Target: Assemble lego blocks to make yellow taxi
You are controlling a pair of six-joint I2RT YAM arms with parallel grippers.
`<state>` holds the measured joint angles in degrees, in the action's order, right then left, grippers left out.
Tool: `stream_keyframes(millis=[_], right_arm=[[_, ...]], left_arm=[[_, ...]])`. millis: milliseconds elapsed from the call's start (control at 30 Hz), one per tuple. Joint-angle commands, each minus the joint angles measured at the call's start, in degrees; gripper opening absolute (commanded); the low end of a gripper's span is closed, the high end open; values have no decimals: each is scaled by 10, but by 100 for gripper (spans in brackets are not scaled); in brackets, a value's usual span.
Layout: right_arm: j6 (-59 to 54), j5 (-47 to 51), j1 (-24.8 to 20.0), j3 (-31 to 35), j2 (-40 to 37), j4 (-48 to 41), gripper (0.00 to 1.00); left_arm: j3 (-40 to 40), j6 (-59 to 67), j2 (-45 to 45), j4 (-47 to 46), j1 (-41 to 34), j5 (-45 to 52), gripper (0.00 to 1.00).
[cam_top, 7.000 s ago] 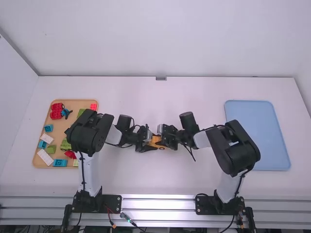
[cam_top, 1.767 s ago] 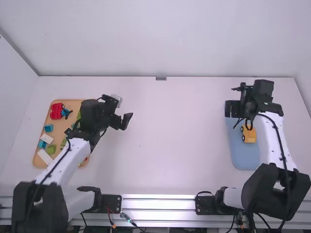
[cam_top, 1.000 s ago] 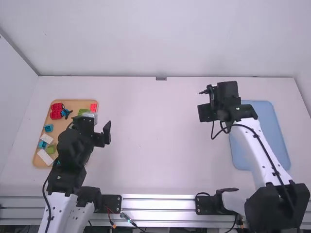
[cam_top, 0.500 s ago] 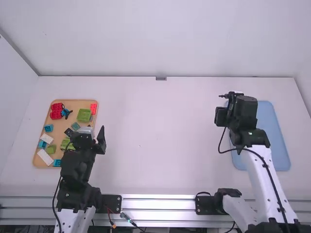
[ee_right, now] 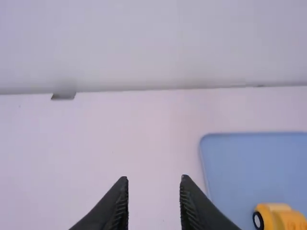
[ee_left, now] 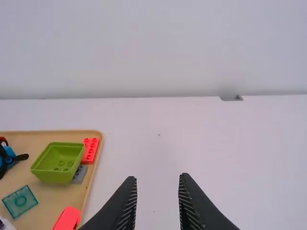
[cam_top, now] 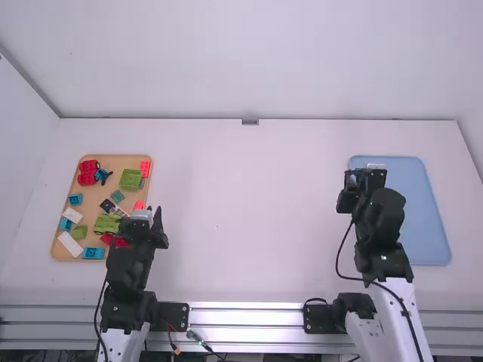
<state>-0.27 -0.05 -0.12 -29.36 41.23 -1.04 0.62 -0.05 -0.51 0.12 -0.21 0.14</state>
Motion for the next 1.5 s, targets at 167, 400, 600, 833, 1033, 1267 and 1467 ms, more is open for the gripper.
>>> stream_keyframes(millis=[167, 400, 600, 833, 1033, 1267, 1467], right_arm=[[3, 1, 1, 95, -95, 10, 9], [3, 1, 1, 175, -175, 10, 0], [3, 1, 1, 232, -232, 10, 0], [3, 1, 1, 288, -288, 10, 0], [3, 1, 1, 294, -332, 10, 0], [3, 1, 1, 294, -376, 10, 0], [3, 1, 1, 294, -409, 10, 0]], left_arm=[[-6, 1, 5, -1, 2, -1, 12], [-6, 1, 5, -1, 2, -1, 4], [-6, 1, 5, -1, 2, -1, 0], [-6, 1, 5, -1, 2, -1, 0], [-6, 1, 5, -1, 2, -1, 0], [-6, 1, 5, -1, 2, -1, 0], [-6, 1, 5, -1, 2, -1, 0]])
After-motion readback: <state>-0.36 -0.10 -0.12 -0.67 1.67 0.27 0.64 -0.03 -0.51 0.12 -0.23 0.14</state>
